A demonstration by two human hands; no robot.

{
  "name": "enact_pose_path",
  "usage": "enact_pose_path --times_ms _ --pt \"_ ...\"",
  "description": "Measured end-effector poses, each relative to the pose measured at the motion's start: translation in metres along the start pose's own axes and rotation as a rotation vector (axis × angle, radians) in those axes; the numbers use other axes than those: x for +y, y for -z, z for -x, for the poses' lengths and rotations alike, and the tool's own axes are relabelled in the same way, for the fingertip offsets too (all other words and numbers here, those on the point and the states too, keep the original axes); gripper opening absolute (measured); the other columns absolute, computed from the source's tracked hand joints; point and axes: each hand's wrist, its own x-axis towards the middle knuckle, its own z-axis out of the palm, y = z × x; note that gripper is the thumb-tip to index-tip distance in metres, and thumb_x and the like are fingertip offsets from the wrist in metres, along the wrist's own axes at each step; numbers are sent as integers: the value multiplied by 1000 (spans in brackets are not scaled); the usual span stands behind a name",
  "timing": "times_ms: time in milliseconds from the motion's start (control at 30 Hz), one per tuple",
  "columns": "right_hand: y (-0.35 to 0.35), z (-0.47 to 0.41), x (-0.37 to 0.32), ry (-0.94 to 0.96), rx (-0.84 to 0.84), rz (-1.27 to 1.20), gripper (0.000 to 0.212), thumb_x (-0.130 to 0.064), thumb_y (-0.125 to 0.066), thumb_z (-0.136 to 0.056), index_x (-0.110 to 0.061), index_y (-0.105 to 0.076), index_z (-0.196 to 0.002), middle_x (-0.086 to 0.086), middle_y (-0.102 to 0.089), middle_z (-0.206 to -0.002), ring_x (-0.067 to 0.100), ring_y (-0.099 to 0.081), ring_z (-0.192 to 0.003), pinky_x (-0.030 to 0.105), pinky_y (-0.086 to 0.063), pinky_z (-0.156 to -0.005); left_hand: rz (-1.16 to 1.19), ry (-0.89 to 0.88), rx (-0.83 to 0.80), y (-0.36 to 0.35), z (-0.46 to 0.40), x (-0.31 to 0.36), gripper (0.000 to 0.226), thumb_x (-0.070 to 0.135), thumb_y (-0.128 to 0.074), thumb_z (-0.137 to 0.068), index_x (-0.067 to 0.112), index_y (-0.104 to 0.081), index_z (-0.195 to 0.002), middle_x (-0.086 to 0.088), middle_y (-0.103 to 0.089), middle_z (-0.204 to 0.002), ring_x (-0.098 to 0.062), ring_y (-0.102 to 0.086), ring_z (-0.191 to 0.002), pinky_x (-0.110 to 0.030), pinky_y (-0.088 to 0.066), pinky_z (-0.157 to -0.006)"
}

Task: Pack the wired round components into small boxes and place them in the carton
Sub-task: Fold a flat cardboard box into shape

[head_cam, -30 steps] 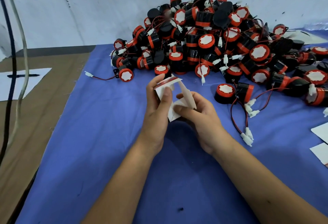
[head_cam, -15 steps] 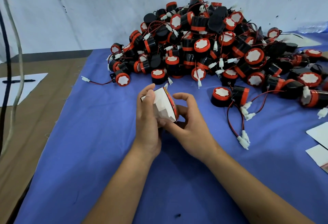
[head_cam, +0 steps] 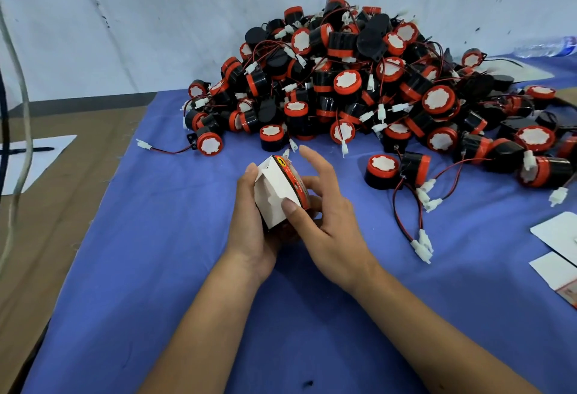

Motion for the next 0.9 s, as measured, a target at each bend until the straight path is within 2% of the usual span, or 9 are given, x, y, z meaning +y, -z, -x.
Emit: enact_pose_path --times_ms 100,200,300,400,467,533,600,733,900 --pt "-1 1 1 38 1 109 59 -32 -50 -104 -41 -27 -157 -14 -63 -131 14 -63 -116 28 -52 -88 45 -31 -11 -2 0 -6 60 66 -40 -99 22 -81 -105 -9 -77 -104 -23 -75 -94 -35 -63 -78" --pt "-3 2 1 52 5 204 57 -30 -45 -106 -37 -25 -159 -11 -60 -138 10 -59 -123 38 -53 -97 48 -69 15 -5 1 -12 59 67 -44 -95 23 -83 -101 -6 -78 -104 -21 -75 -99 -35 -61 -84" --pt "-6 3 0 27 -28 212 58 -36 -47 -106 -32 -23 -160 -9 -52 -148 9 -52 -133 39 -50 -103 -17 -173 185 -11 -1 -14 62 67 -51 -88 18 -72 -119 -10 -77 -107 -29 -75 -103 -40 -61 -83" --pt "-5 5 0 1 -162 42 70 -48 -58 -99 -35 -23 -158 -14 -49 -148 10 -48 -137 28 -51 -102 -98 -337 260 -7 -5 -8 55 62 -57 -87 25 -61 -128 -12 -75 -111 -31 -74 -100 -47 -63 -82" --pt "-4 3 -3 -86 -135 -141 74 -55 -57 -93 -33 -27 -157 -5 -58 -134 16 -58 -125 39 -55 -98 -228 -433 239 -1 -7 -3 49 61 -58 -89 32 -59 -129 -7 -72 -111 -26 -73 -98 -47 -63 -80" --pt "0 -2 -6 -204 -60 -302 71 -59 -59 -88 -30 -39 -150 12 -63 -118 30 -64 -112 49 -58 -89 -384 -527 202 2 -7 -2 52 65 -55 -88 36 -56 -131 11 -70 -107 -10 -71 -92 -32 -59 -73" --pt "5 -7 -5 -237 -42 -312 60 -54 -69 -84 -25 -56 -135 12 -70 -110 31 -69 -104 49 -61 -80 -480 -549 143 1 -6 -4 53 66 -51 -89 39 -53 -134 21 -69 -108 -5 -70 -94 -25 -57 -75" --pt "10 -9 0 -265 13 -315 40 -37 -81 -87 -14 -60 -113 9 -76 -104 29 -74 -96 39 -60 -70 -483 -467 39 -1 -5 -9 52 62 -29 -98 44 -48 -144 10 -67 -130 -11 -68 -114 -31 -57 -92" --pt "11 -11 2 -297 29 -408 36 -26 -73 -92 -8 -54 -116 10 -77 -106 29 -75 -97 40 -62 -73 -403 -418 -77 -9 2 -8 53 60 -18 -104 48 -49 -146 3 -66 -138 -17 -65 -125 -33 -56 -99"
